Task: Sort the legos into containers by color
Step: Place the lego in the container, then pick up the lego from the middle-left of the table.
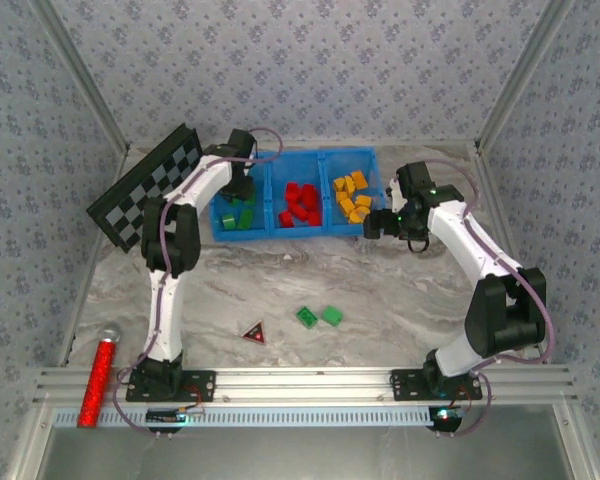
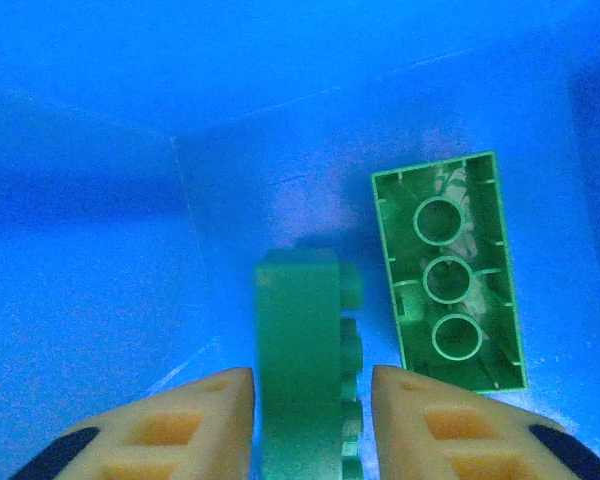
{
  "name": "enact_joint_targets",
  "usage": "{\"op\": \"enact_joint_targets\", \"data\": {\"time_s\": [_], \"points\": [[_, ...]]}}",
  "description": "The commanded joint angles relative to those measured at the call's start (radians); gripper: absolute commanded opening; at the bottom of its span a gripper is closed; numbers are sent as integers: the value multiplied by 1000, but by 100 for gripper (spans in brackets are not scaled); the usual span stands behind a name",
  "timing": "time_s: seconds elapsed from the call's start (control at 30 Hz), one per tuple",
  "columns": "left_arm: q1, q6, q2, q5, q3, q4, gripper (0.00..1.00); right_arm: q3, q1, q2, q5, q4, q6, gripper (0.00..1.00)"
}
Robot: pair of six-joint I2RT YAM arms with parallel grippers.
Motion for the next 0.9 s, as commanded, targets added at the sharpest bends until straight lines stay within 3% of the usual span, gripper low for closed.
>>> {"op": "enact_joint_targets", "data": {"time_s": [0.0,0.17,0.27,0.43,0.6,0.73,0.87], "points": [[0,11,-124,41,-28,-4,41,23,10,-4,-8,-19,-11,92],[-14,38,-254,68,-107,-23,45,34,24,8,-7,-18,-9,92],[-56,121,-377,102,-224,15,45,46,37,8,3,-24,-12,92],[-254,464,-641,126,-547,110,46,57,37,-17,40,-40,-26,93],[-439,569,-856,275,-762,205,49,78,3,-55,38,-84,-8,93],[-603,641,-881,276,-831,232,51,54,-21,-92,38,-81,-4,94],[-725,688,-814,251,-882,289,52,15,-35,-118,37,-69,-16,93]]}}
